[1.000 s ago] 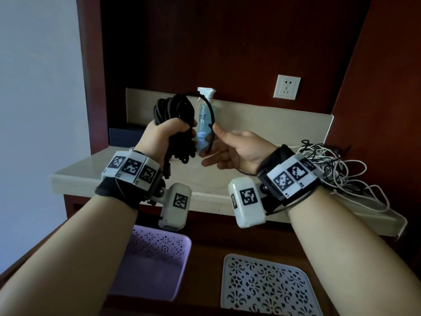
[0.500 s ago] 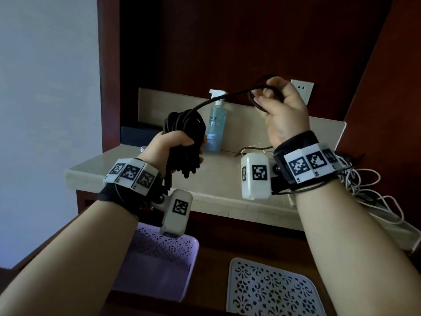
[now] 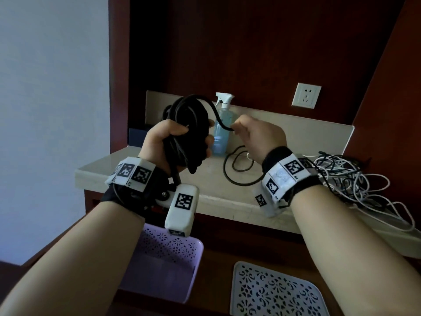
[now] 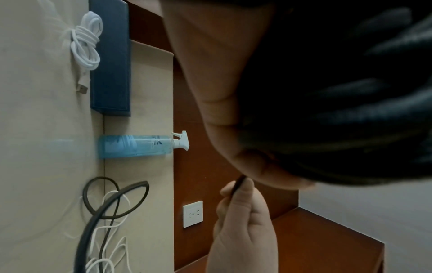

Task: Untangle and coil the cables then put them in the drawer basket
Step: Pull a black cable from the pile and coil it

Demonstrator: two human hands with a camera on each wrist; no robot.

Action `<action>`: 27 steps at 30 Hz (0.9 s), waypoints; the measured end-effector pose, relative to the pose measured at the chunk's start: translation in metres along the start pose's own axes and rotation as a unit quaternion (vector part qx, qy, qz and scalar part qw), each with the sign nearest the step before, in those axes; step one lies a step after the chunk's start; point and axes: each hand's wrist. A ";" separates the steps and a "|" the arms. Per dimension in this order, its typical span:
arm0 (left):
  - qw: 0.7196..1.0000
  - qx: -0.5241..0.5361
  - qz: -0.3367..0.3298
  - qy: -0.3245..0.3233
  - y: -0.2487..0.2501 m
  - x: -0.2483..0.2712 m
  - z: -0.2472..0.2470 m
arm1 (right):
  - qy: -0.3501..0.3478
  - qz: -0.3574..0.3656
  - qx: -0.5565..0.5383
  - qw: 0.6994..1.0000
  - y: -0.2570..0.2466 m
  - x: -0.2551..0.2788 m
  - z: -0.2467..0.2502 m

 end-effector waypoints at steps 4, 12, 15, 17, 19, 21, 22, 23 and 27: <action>1.000 0.018 0.011 0.004 -0.007 -0.001 -0.008 | -0.060 -0.078 -0.021 0.995 -0.013 -0.006 -0.007; 0.989 -0.063 -0.047 0.122 -0.007 -0.005 -0.009 | -0.125 -0.074 -0.067 0.987 -0.017 0.002 -0.021; 0.972 -0.130 -0.061 0.186 -0.004 -0.005 -0.007 | -0.097 -0.062 -0.135 0.984 -0.013 0.011 -0.025; 0.964 -0.141 -0.058 0.217 0.001 -0.005 -0.005 | -0.082 -0.082 -0.206 0.972 -0.009 0.015 -0.028; 0.957 -0.142 -0.066 0.244 0.004 -0.005 0.000 | -0.048 -0.141 -0.356 0.922 -0.006 0.016 -0.030; 0.948 -0.144 -0.092 0.267 0.005 -0.004 0.002 | -0.032 -0.204 -0.512 0.834 -0.006 0.018 -0.027; 0.946 -0.126 -0.107 0.278 0.006 -0.004 0.002 | -0.029 -0.199 -0.540 0.817 -0.005 0.020 -0.026; 0.946 -0.100 -0.120 0.283 0.007 -0.004 0.005 | -0.030 -0.177 -0.521 0.835 -0.005 0.022 -0.025; 0.938 -0.001 -0.162 0.306 0.012 -0.006 0.008 | -0.140 -0.039 -0.231 0.962 -0.001 0.031 -0.029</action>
Point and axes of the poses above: each hand's wrist, its own x-axis away from the middle knuckle, its own z-axis out of the back of the hand, y = z × x, and after that the axes turned 1 degree about -x, right-handed
